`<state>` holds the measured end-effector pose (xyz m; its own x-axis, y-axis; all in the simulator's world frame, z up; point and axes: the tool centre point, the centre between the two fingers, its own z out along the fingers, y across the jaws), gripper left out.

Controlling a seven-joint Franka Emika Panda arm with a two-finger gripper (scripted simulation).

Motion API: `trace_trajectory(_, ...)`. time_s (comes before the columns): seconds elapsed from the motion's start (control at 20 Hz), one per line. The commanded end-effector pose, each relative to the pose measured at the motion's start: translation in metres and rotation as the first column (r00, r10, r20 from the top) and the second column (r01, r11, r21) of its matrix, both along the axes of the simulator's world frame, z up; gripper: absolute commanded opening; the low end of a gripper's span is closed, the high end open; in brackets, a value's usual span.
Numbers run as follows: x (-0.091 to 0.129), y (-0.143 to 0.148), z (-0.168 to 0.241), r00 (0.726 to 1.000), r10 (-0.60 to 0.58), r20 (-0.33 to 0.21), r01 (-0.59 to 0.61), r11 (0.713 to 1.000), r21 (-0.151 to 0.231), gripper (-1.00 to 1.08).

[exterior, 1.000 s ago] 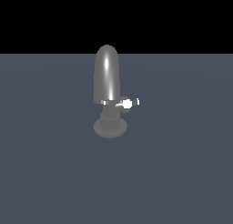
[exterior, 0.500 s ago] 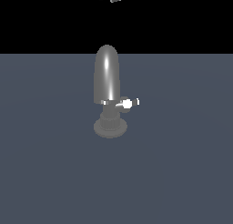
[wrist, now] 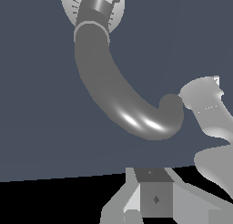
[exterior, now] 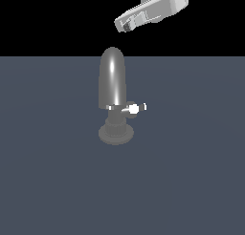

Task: Turn on the faucet by rotating a designated handle.

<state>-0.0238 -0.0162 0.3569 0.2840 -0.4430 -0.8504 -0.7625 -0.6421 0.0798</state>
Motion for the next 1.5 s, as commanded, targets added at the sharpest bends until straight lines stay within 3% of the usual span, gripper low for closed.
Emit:
trace_trajectory(0.0, 0.008, -0.005, -0.015, 0.997, -0.051, -0.062, 0.053, 0.998, 0.021, -1.00)
trace_trajectory(0.3, 0.023, -0.017, -0.050, 0.965, -0.163, -0.206, 0.178, 0.982, 0.056, -1.00)
trace_trajectory(0.55, 0.029, -0.026, -0.081, 0.914, -0.246, -0.322, 0.282, 0.957, 0.071, -1.00)
trace_trajectory(0.8, 0.032, -0.034, -0.112, 0.842, -0.319, -0.435, 0.385, 0.920, 0.071, -1.00)
trace_trajectory(1.1, 0.028, -0.041, -0.150, 0.732, -0.389, -0.559, 0.501, 0.864, 0.054, -1.00)
trace_trajectory(1.3, 0.023, -0.043, -0.169, 0.669, -0.417, -0.615, 0.554, 0.831, 0.039, -1.00)
trace_trajectory(1.45, 0.021, -0.044, -0.178, 0.639, -0.428, -0.639, 0.578, 0.816, 0.031, -1.00)
